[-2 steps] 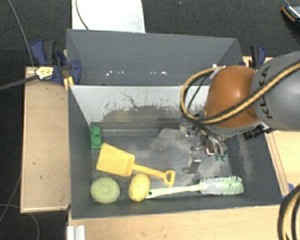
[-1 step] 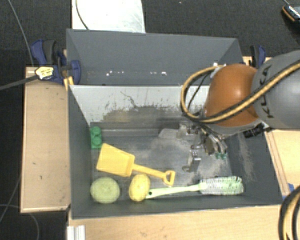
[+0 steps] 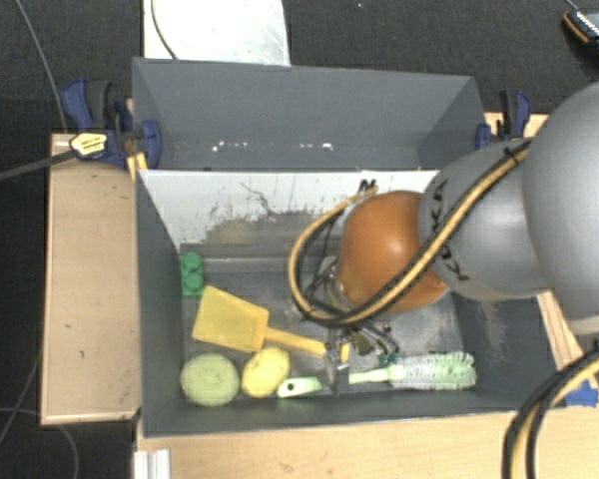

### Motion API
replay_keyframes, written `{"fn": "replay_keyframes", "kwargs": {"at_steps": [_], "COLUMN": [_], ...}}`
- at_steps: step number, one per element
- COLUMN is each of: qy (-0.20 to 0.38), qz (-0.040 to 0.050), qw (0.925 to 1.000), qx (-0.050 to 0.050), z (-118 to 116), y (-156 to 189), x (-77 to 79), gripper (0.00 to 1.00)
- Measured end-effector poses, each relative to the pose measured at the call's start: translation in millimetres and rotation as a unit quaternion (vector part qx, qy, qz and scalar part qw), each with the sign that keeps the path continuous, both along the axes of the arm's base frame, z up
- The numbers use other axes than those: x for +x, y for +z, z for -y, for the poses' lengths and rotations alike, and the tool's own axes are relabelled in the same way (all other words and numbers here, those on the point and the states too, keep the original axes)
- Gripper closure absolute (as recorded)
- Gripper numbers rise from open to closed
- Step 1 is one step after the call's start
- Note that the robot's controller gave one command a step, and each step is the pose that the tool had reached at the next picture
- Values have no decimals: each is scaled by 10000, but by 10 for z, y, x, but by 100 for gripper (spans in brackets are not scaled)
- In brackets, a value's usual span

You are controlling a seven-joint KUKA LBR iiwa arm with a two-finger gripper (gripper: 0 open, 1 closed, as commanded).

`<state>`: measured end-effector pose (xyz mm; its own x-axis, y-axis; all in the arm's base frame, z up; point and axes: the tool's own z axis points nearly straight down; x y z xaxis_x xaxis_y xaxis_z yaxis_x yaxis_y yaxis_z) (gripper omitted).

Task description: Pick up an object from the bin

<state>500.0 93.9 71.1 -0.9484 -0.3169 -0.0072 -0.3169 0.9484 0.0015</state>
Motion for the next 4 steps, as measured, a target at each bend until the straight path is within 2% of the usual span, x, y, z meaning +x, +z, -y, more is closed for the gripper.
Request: {"fn": "replay_keyframes", "kwargs": {"at_steps": [1,2,3,4], "qy": [-1035,-1280,-1498,-2934], "qz": [17,1,13,31], "qw": [9946,9918,9887,9560], "qx": [-8,12,4,33], "z": [-40,-109,-372,-294], "y": [605,292,-9,-5], "x": [20,164,120,315], "gripper": [0,0,0,100]}}
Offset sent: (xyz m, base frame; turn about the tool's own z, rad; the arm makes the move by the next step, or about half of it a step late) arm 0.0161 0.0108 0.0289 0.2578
